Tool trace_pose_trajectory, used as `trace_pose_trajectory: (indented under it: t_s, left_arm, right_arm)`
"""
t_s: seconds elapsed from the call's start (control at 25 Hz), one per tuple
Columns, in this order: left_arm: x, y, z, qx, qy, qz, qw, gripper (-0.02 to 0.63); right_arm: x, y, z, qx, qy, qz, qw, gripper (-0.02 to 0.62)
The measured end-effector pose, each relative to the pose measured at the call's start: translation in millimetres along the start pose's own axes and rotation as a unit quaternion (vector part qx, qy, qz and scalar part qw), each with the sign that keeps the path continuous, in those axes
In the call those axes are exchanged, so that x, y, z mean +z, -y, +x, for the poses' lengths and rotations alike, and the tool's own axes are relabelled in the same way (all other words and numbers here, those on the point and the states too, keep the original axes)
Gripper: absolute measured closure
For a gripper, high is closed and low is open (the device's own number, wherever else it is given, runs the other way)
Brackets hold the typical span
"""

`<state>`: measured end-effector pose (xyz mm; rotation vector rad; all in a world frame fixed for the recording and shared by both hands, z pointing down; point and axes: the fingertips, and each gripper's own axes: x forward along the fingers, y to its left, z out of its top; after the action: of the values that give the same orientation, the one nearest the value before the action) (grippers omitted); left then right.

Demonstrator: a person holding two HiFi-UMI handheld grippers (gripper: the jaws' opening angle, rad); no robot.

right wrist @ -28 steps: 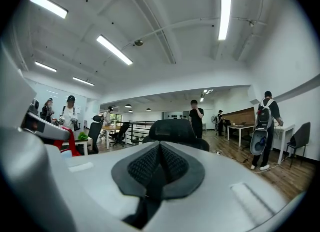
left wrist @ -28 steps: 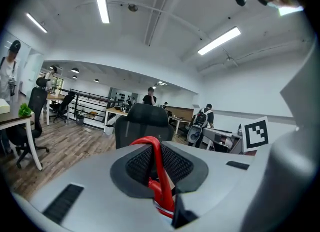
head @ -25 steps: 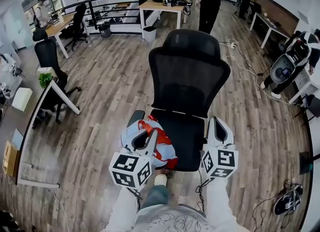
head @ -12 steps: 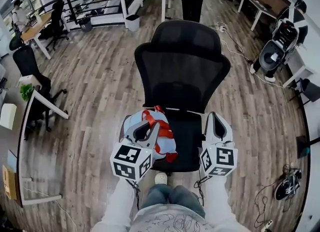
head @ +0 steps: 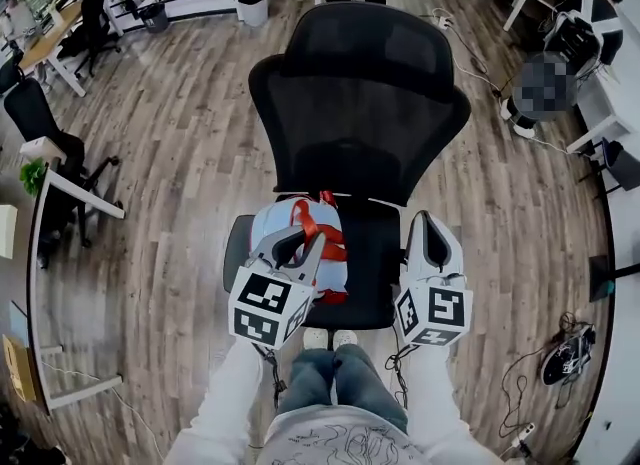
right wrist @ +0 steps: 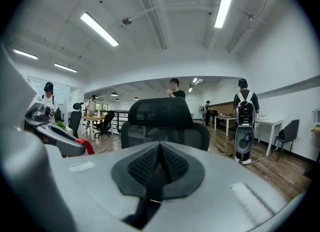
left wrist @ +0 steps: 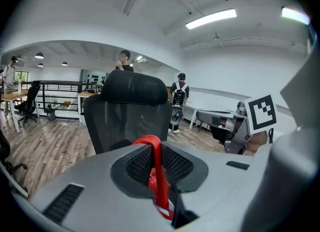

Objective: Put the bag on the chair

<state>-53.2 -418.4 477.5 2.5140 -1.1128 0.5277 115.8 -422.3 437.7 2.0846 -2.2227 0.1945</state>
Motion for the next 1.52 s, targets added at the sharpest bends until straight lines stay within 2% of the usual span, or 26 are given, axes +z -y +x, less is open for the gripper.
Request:
trace_pose_trajectory:
  t_s: [0.32,0.6,0.92,1.12,1.24,1.52]
  left_arm:
    - [-34.1,-26.2,44.2,0.000,-0.043,0.004,0.9991,0.560]
    - [-85.4,-68.8,90.3,-0.011,-0.116,0.016,0.9931,0.557]
    - [-145.7,-48.8,120.9,-0.019,-0.166,0.020,0.9858,0.554]
    - [-150.3,-40.5,141.2,-0.031,-0.156,0.013,0.9872,0.554]
    - [-150.0,-45.1,148.8,-0.031,-0.144,0.004,0.9891,0.555]
    - [-153.7,-22.8,160.7,-0.025,-0.136,-0.020,0.9902,0.551]
  right_arm:
    - [-42.2,6.8,32.8,0.004,-0.037,0.014,0.999,0.586]
    - [-69.2,-6.4,63.0,0.000,-0.069,0.014,0.998,0.586]
    - [-91.6,17.7,42.9,-0.008,-0.085,0.015,0.996,0.586]
    - [-103.2,27.4,44.7,-0.012,-0.093,0.018,0.995,0.586]
    - [-108.9,21.2,48.1,-0.012,-0.098,0.020,0.995,0.586]
    - [-109.7,33.4,40.9,-0.017,-0.098,0.027,0.995,0.586]
